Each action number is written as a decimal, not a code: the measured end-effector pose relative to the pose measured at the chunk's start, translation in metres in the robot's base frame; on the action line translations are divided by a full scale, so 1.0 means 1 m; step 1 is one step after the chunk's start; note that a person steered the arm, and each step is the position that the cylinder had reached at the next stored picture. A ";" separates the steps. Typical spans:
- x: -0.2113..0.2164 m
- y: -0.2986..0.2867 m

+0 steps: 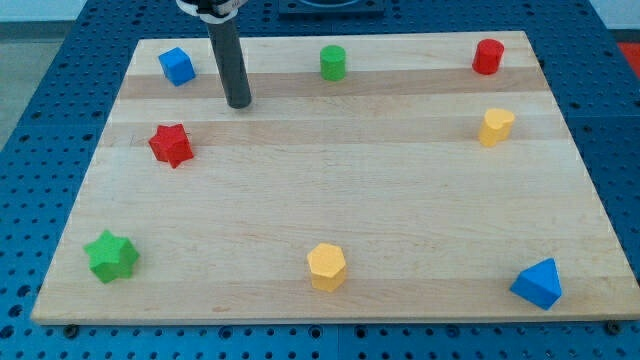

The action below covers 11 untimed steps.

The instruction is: Slide the yellow heart towards the yellow hexagon

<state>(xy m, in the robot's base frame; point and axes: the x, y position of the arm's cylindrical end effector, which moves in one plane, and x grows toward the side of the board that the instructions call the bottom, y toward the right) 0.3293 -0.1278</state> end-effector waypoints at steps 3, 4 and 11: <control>-0.003 -0.002; 0.046 -0.028; 0.064 0.258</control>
<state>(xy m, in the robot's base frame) 0.3936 0.1301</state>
